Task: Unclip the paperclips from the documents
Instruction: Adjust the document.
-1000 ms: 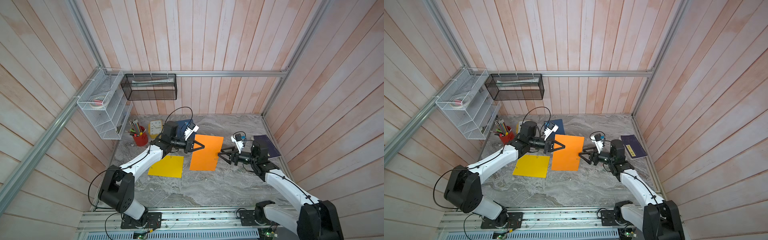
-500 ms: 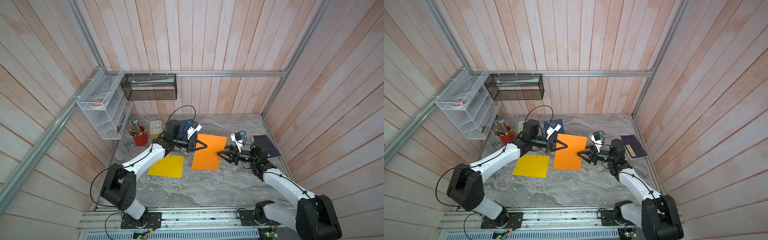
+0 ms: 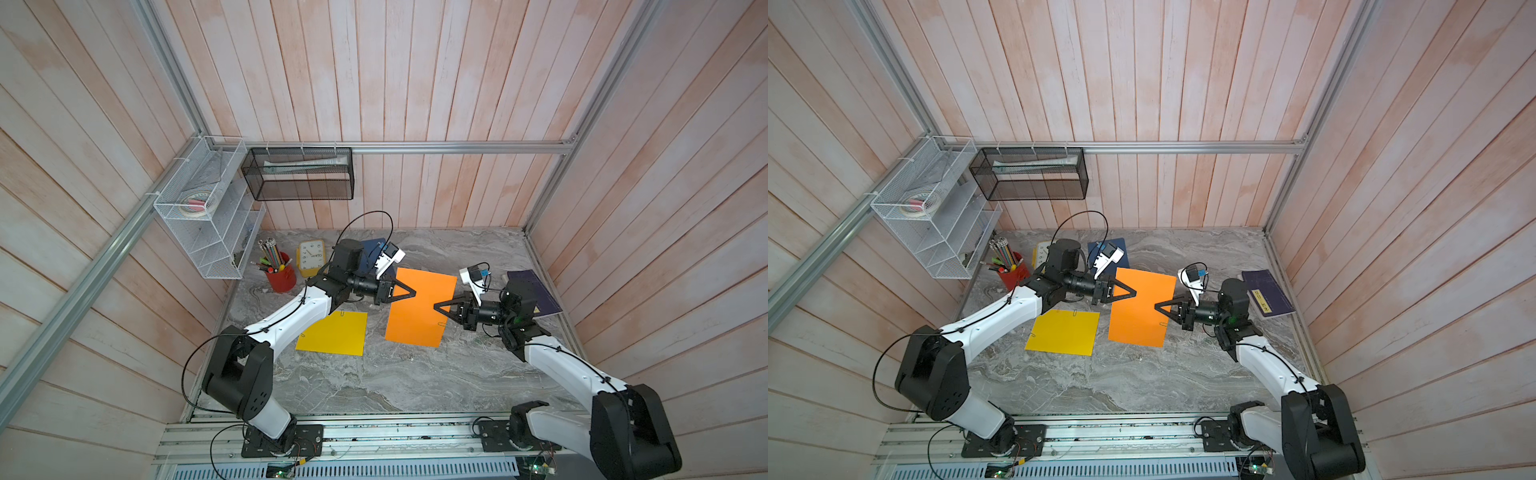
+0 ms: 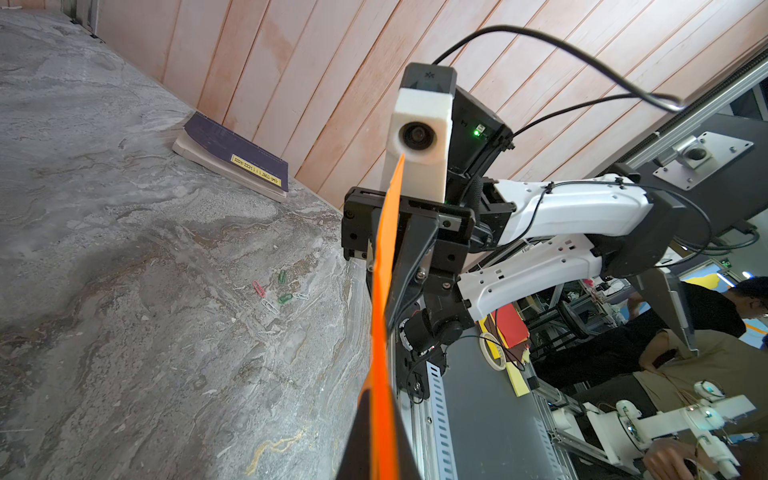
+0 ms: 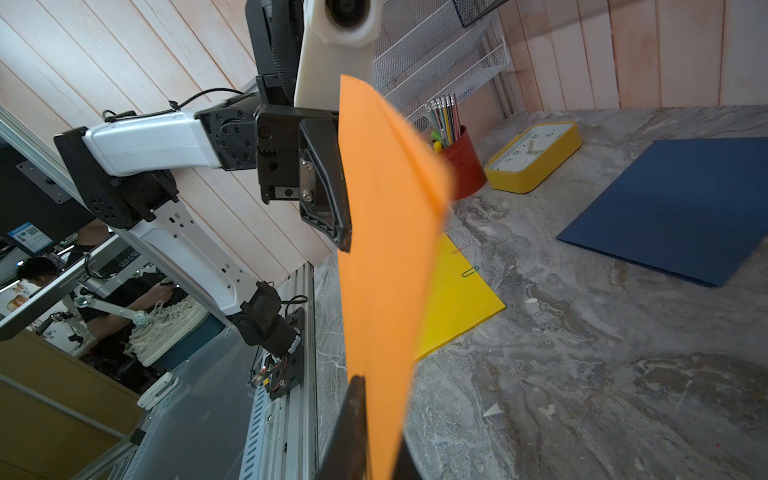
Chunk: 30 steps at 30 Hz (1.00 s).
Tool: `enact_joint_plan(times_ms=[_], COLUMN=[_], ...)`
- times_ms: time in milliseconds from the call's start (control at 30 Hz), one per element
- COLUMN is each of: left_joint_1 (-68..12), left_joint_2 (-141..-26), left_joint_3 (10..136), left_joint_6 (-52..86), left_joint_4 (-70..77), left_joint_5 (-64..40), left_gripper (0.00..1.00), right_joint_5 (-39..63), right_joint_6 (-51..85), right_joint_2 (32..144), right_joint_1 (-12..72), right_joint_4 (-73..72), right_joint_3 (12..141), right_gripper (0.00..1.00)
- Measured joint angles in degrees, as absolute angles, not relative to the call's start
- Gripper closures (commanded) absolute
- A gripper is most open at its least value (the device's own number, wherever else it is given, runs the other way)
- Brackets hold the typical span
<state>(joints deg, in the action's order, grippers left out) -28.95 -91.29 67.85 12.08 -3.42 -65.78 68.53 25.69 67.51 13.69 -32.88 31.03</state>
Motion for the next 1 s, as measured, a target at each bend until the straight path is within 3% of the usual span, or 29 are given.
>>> enact_joint_plan(times_ms=[167,300,400,1000], left_joint_1=[-28.9,-28.9,-28.9,-29.2], left_joint_2=[-91.3,-91.3,-91.3,-89.3], left_joint_3=[67.9,67.9,67.9,59.0], left_joint_6=[12.1,11.9,11.9,17.1], left_joint_4=[-3.6,-3.9,-4.5,2.1], left_joint_5=[-65.8,-65.6,-65.6,-65.6], left_gripper=[0.98,0.73,0.66,0.67], right_joint_5=[68.9,68.9,69.0,71.2], right_joint_6=[25.9,25.9,26.2,29.6], right_joint_2=[67.5,67.7,67.7,70.2], right_joint_1=[13.7,13.7,13.3,10.3], right_joint_4=[-32.9,-32.7,-32.7,-34.3], right_joint_3=[31.0,31.0,31.0,34.1], right_gripper=[1.00,1.00,1.00,1.00])
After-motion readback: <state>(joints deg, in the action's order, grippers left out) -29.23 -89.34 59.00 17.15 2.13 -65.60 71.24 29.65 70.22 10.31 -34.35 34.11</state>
